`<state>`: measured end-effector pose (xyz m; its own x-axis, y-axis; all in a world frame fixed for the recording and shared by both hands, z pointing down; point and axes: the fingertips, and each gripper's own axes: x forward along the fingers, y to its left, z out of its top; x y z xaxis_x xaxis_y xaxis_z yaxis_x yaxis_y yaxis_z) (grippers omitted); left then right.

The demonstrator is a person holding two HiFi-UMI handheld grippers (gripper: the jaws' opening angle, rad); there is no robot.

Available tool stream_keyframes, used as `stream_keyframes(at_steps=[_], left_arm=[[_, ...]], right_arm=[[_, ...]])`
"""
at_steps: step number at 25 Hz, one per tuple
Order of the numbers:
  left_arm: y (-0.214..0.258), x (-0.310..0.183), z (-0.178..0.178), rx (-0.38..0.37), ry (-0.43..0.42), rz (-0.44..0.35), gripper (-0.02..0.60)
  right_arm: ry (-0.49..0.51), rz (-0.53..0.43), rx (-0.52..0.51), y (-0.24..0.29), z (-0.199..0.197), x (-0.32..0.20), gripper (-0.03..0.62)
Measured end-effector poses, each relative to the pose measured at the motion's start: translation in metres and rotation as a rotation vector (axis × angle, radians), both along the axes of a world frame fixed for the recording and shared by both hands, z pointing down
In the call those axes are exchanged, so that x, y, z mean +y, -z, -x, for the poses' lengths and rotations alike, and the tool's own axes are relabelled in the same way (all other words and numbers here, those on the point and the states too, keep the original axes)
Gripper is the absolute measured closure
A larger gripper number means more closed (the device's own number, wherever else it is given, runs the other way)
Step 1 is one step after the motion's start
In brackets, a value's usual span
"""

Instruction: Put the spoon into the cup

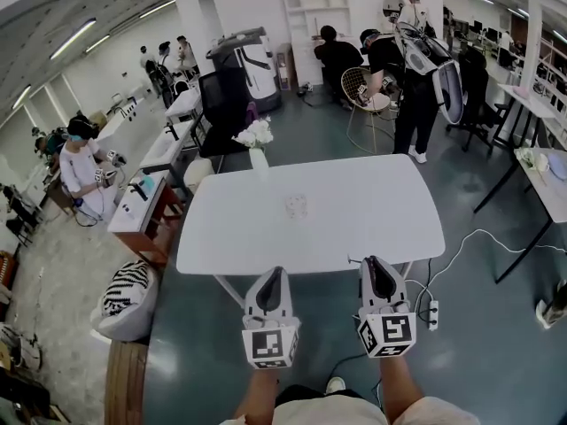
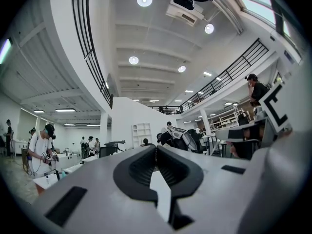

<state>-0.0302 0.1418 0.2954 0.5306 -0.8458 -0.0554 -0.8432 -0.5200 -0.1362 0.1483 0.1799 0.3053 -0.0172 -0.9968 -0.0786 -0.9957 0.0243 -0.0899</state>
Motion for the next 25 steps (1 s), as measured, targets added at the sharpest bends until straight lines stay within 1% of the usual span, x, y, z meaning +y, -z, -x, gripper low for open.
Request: stream_keyframes(at_steps=[5,9,13,17,25], left_arm=[[-0.004,-0.024,0.007,0.009,0.011,0.001,0.574],[-0.012,-0.057,0.015,0.025,0.004,0.003,0.574],[-0.003,-0.098,0.023,0.016,-0.02,-0.025,0.574],[0.002,-0.146,0.04,0.032,-0.029,-0.046,0.574],[0.012,-0.233,0.07,0.057,-0.073,-0.045,0.574]], right_arm=[[0.003,0.001,-0.005,-0.003,0.003,-0.026,0.569],[0.004,-0.001,0.005,-0.006,0.013,-0.055,0.569],[-0.011,-0.01,0.013,0.0,0.023,-0.095,0.569],[-0.01,-0.027,0.038,0.006,0.042,-0.142,0.569],[-0.017,-0.02,0.07,0.021,0.082,-0.227,0.569]])
